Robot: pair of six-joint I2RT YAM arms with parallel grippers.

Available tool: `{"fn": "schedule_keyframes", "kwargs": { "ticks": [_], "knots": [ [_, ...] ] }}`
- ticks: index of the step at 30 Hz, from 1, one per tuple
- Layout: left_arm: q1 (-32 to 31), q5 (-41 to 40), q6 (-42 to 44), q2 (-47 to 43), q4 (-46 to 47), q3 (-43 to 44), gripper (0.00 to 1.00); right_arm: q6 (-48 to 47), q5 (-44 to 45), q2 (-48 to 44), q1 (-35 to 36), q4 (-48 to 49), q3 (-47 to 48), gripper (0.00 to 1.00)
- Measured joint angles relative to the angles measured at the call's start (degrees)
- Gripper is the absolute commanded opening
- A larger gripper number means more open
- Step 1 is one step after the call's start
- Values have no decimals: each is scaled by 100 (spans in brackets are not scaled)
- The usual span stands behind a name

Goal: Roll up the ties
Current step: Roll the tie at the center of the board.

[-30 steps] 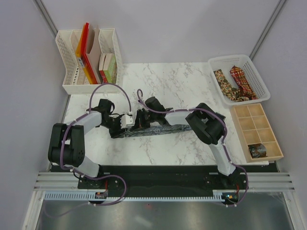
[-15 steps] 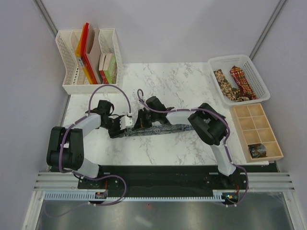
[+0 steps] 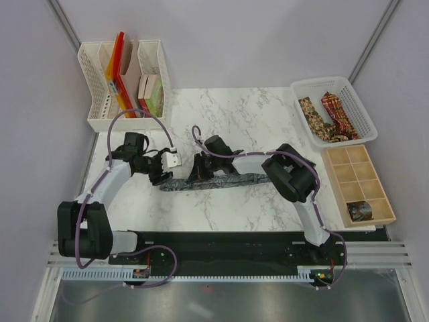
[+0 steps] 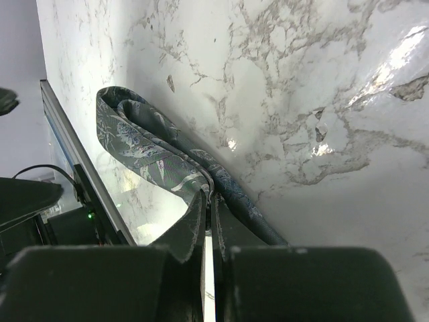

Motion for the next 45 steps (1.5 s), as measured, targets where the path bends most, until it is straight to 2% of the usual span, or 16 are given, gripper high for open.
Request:
{"fn": "schedule_keyframes", "kwargs": {
  "ticks": [6,11,14,17,21,27,33,36,41,45],
  "knots": [
    [-205,149,-234,385,-46,216,43,2,-2,0,-4,0,2,0],
    [-262,-48,-350,1132,-61,245,37,4,-2,0,-4,-7,9,2],
    [-260,-295,-356,1408,-52,243,33,9,-2,0,-4,-7,11,9],
    [-271,-446,-358,1545,20,221,29,85,-24,0,-4,15,11,22],
    [-275,-455,-358,1552,50,175,26,284,-74,-2,-4,68,11,32],
    [-275,-450,-356,1550,50,162,23,352,-92,-46,-2,72,11,27],
    [-275,-448,-356,1550,42,162,22,424,-90,-302,-44,127,-52,41],
    [-275,-448,-354,1550,42,160,22,461,-79,-323,-70,151,-52,41],
    [-278,-450,-352,1550,42,160,21,461,26,-323,-85,63,-48,28],
    [-275,-448,-352,1550,42,157,21,726,-9,-345,-83,433,-190,27]
  ]
}}
